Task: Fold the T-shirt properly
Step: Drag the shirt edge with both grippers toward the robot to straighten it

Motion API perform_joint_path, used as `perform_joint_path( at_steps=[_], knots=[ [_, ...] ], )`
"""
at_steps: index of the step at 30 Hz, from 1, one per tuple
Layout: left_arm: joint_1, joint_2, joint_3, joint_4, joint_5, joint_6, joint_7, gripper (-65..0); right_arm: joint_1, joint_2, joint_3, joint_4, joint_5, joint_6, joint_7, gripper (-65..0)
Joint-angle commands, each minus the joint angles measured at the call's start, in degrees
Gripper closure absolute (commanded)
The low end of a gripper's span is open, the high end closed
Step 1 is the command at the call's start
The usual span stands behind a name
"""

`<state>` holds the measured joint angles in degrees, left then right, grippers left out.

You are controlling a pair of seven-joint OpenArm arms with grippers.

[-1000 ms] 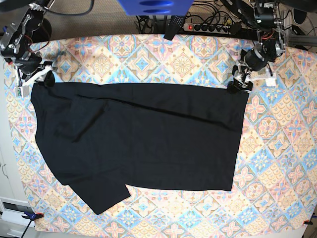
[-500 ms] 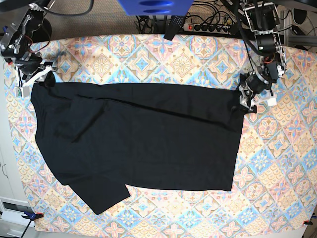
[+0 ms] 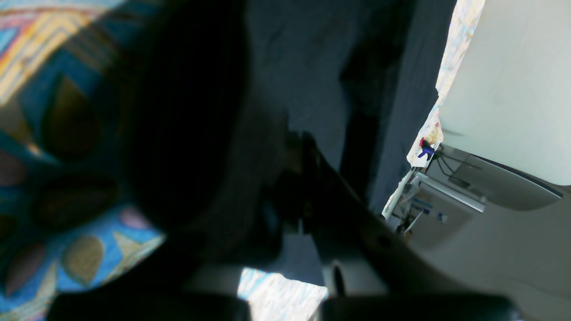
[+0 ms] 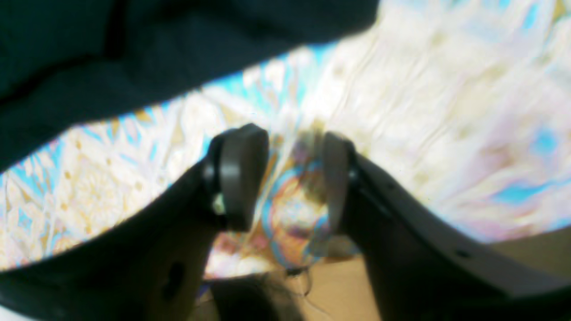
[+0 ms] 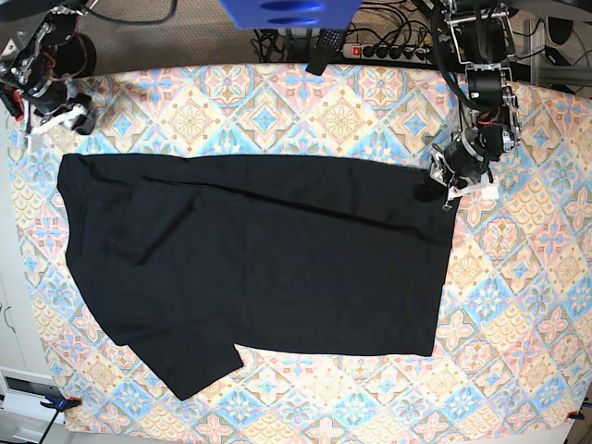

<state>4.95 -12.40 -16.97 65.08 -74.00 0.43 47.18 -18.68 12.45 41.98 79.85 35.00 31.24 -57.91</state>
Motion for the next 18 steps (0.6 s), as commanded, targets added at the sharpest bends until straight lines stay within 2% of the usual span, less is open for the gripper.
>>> perform_joint_path(
  at_steps=[1, 6, 14, 18],
  knots=[
    [0.2, -0.4, 0.0, 0.4, -0.2, 0.1, 0.6, -1.3, 0.4, 1.1, 0.4, -0.4, 0.6, 0.0, 0.9, -26.4],
    [0.5, -0.4, 0.0, 0.4, -0.2, 0.1, 0.6, -1.2, 7.1, 1.1, 0.4, -5.4, 0.6, 0.3, 0.8, -26.7],
    [1.7, -0.5, 0.0, 0.5, -0.3, 0.1, 0.6, -1.2, 13.3, 1.1, 0.3, -13.5, 0.6, 0.3, 1.0, -27.2],
    [1.8, -0.5, 0.0, 0.5, -0.3, 0.1, 0.6, -1.2, 14.5, 1.1, 0.3, -16.8, 0.6, 0.3, 1.1, -34.3]
  ],
)
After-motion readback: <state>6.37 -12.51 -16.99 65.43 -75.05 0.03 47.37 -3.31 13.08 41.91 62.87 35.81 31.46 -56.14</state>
